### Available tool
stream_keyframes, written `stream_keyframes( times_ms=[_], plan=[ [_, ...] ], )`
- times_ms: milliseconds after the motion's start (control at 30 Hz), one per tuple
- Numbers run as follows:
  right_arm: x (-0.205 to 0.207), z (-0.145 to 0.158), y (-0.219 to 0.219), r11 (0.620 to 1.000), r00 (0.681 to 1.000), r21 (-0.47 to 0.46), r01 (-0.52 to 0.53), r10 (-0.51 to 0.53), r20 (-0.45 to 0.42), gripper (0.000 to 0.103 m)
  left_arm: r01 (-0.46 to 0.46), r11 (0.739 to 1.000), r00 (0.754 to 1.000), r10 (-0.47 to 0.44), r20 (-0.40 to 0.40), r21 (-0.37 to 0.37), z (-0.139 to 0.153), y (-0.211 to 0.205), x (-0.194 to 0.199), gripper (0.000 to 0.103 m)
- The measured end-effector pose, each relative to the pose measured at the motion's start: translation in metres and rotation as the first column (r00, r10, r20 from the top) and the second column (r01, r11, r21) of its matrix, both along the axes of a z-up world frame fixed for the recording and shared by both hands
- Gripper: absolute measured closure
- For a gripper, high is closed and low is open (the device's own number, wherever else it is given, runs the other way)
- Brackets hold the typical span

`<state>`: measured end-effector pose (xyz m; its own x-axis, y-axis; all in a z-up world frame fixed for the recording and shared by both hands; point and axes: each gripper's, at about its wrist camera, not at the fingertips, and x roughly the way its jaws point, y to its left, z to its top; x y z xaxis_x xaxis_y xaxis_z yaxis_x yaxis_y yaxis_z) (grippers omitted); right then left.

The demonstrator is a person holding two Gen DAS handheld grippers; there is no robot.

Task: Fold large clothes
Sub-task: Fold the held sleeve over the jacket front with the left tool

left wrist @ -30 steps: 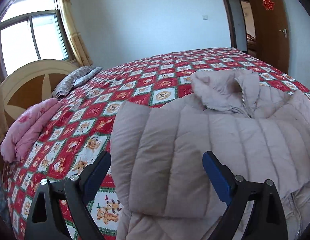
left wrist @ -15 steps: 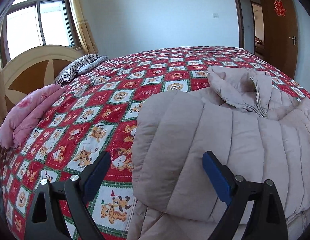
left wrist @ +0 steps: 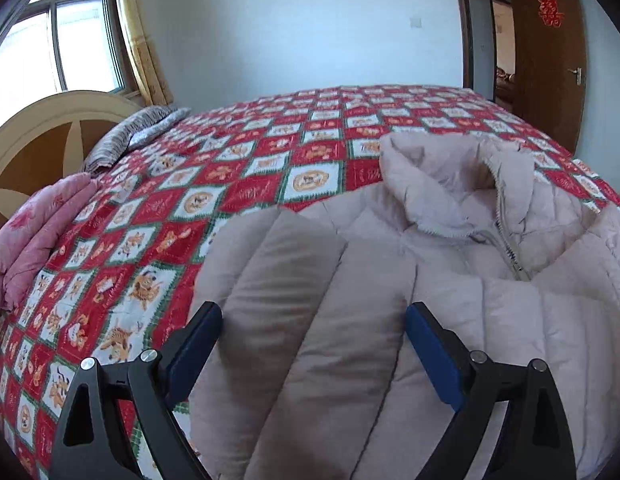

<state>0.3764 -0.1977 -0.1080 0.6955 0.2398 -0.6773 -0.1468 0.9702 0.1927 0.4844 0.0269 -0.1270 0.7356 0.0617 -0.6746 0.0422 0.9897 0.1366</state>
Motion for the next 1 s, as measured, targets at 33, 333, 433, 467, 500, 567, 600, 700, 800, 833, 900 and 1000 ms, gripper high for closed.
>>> stream_keyframes(
  times_ms=[33, 333, 433, 467, 500, 567, 600, 700, 800, 833, 900, 1000],
  plan=[
    [0.006, -0.01, 0.004, 1.0, 1.0, -0.006, -0.008, 0.008, -0.026, 0.062, -0.002, 1.0, 1.0, 0.002, -0.023, -0.005, -0.008, 0.001, 0.004, 0.01],
    [0.007, -0.051, 0.008, 0.998, 0.997, -0.07, -0.006, 0.0, -0.078, 0.062, 0.017, 1.0, 0.999, -0.017, -0.031, -0.014, -0.037, -0.004, 0.003, 0.006],
    [0.006, -0.054, 0.013, 0.995, 0.997, -0.099, -0.001, -0.006, -0.071, 0.062, 0.012, 1.0, 0.999, -0.013, -0.044, -0.025, -0.04, -0.003, 0.005, 0.005],
    [0.006, -0.054, 0.015, 0.994, 0.998, -0.108, 0.001, -0.009, -0.069, 0.062, 0.011, 1.0, 0.999, -0.012, -0.048, -0.02, -0.042, -0.004, 0.006, 0.004],
    [0.007, -0.054, 0.016, 0.993, 0.998, -0.119, 0.004, -0.013, -0.068, 0.062, 0.009, 1.0, 0.999, -0.01, -0.053, -0.015, -0.042, -0.005, 0.007, 0.004],
    [0.008, -0.054, 0.018, 0.991, 0.998, -0.134, 0.008, -0.017, -0.066, 0.062, 0.007, 1.0, 0.998, -0.008, -0.056, -0.01, -0.044, -0.005, 0.008, 0.003],
    [0.008, -0.054, 0.018, 0.991, 0.998, -0.136, 0.01, -0.019, -0.068, 0.062, 0.006, 1.0, 0.998, -0.007, -0.058, -0.009, -0.044, -0.005, 0.008, 0.003],
    [0.01, -0.056, 0.018, 0.991, 0.997, -0.133, 0.011, -0.021, -0.07, 0.062, 0.005, 1.0, 0.998, -0.005, -0.065, -0.009, -0.045, -0.005, 0.01, 0.002],
    [0.009, -0.056, 0.02, 0.989, 0.998, -0.144, 0.014, -0.024, -0.065, 0.062, 0.004, 1.0, 0.998, -0.005, -0.067, -0.012, -0.046, -0.003, 0.01, 0.002],
    [0.009, -0.056, 0.021, 0.988, 0.998, -0.151, 0.016, -0.026, -0.062, 0.062, 0.003, 1.0, 0.998, -0.004, -0.067, -0.012, -0.046, -0.003, 0.01, 0.002],
    [0.008, -0.057, 0.023, 0.987, 0.998, -0.158, 0.019, -0.029, -0.058, 0.062, 0.003, 1.0, 0.998, -0.003, -0.068, -0.011, -0.047, -0.003, 0.01, 0.002],
    [0.008, -0.057, 0.022, 0.989, 0.998, -0.148, 0.022, -0.03, -0.054, 0.062, 0.001, 1.0, 0.998, -0.002, -0.068, -0.011, -0.047, -0.003, 0.01, 0.002]
  ],
)
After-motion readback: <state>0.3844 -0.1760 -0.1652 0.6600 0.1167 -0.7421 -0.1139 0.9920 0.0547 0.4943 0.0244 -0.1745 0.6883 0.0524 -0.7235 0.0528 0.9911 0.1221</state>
